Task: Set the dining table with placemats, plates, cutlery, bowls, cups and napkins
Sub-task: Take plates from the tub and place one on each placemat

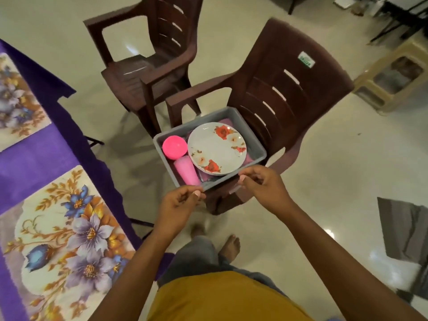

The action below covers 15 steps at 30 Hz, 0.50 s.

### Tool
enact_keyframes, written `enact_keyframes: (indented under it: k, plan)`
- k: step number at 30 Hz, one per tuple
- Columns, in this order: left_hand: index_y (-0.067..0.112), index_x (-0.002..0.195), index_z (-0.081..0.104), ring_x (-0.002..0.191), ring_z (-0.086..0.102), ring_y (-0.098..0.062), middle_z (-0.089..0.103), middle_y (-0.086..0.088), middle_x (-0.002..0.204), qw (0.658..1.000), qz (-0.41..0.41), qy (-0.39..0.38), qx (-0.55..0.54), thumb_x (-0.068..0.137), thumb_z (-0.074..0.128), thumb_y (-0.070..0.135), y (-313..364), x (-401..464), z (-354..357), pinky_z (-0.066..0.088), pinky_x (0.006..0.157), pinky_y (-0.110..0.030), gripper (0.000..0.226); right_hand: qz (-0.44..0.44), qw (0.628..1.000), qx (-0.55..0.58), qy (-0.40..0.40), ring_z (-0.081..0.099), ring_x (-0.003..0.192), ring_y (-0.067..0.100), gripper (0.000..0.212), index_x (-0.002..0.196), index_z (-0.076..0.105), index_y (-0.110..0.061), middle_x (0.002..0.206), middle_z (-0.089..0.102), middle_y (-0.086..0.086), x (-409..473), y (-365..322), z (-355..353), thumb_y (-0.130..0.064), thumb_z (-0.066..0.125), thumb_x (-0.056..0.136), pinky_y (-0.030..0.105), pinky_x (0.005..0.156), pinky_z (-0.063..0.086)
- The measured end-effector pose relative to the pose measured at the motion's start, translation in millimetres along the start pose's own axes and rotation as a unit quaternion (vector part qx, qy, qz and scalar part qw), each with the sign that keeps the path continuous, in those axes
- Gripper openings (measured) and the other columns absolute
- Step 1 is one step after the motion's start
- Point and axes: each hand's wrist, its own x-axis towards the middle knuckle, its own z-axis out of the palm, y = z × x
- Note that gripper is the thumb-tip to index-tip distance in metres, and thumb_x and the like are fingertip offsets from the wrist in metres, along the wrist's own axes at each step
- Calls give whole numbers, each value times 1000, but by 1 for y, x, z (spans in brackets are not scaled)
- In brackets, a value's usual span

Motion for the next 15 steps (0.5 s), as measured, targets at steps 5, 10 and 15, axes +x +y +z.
enact_keyframes:
  k: [5,10,15]
  plan:
    - [11,110,76,90,77,-17,80,-3,98,995,-76,57,-35,104,61,17,9,48,7,60,74,-20,18,30,999,4,-28,73,91,15,10,105,77,-24,94,76,-7,72,9,-10,-24,72,96,40,86,63]
    - [9,106,77,93,75,-26,78,-11,102,983,-145,92,-70,103,62,16,19,103,12,61,79,-32,16,65,997,35,-17,75,88,15,12,107,76,-19,93,77,-2,130,2,-16,-21,69,97,41,89,63]
    - [15,100,77,99,73,-28,78,-7,103,971,-204,103,-74,104,61,17,7,162,16,59,71,-31,16,117,991,60,-9,75,89,21,12,107,75,-18,95,77,1,187,6,-18,-20,66,99,49,86,63]
